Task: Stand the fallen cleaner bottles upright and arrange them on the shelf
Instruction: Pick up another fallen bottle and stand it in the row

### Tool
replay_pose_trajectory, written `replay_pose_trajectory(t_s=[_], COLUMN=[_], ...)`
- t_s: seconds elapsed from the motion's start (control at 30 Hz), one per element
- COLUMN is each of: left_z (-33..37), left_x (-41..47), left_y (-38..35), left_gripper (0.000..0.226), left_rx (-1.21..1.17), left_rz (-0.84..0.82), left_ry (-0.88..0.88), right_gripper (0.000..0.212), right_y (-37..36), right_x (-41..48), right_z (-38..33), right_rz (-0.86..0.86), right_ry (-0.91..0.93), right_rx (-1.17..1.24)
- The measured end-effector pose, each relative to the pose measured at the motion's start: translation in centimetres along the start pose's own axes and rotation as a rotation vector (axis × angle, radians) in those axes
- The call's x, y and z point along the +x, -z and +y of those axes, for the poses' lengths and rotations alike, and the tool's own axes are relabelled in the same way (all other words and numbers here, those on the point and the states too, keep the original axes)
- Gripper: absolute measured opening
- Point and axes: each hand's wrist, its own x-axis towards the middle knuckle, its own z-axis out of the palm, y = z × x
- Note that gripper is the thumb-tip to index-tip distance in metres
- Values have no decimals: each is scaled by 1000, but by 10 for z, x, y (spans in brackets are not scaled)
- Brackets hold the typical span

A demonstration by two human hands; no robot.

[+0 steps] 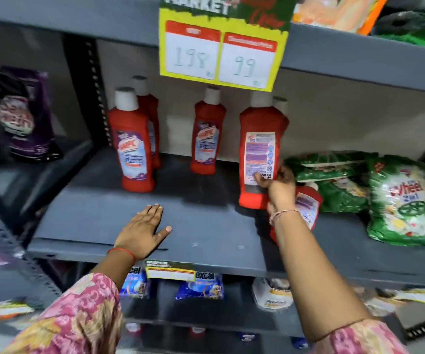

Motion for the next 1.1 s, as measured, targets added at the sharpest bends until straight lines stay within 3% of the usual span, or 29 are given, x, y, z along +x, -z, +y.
replay_pose_trajectory(t_s=[0.13,0.27,0.6,0.63,0.7,0.8,0.9,0.97,1.1], left_z=[-29,-33,-36,-36,-35,-35,-35,-35,-35], left_x=[-3,1,2,2,2,2,2,2,2], left_y=[12,11,7,7,7,7,8,8,7], left_gripper=[68,70,70,70,71,71,70,70,71], left_rx=[8,-1,9,12,9,10,0,2,5], left_rz=[-4,11,24,23,21,27,28,21,16], left_ry=[40,27,30,32,35,32,32,30,32], right_gripper=[51,46,48,52,80,123,121,113,110], right_y=[-40,-69,-89,-87,-88,-108,-121,-119,-109], right_x=[-4,3,14,10,-2,-17,-21,-18,-19], right_z=[36,65,101,103,110,119,117,119,121], right_rz=[-42,-70,-136,-114,-17,170,235,211,-17], right_ry=[-75,-107,-26,-12,51,101,58,70,83], right_rx=[59,44,18,-21,-171,-641,-843,-841,-515])
